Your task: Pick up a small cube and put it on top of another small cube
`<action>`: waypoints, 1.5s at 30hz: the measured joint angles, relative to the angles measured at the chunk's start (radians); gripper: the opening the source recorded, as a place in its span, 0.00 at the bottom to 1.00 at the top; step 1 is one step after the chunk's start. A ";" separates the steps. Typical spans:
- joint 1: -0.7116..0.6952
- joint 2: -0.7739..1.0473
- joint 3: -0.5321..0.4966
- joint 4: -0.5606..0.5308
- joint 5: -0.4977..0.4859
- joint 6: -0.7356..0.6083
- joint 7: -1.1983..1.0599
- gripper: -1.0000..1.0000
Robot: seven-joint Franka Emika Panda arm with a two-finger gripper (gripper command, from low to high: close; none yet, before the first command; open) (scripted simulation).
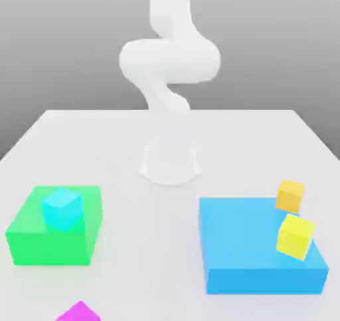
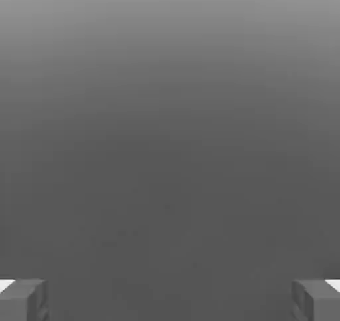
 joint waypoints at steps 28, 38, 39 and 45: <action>-0.176 1.022 -0.057 0.058 0.031 0.273 0.337 0.50; -0.196 1.234 -0.049 0.091 0.061 0.405 0.341 0.00; -0.196 1.234 -0.048 0.091 0.061 0.405 0.341 0.00; -0.189 1.119 -0.059 0.066 0.051 0.314 0.349 0.00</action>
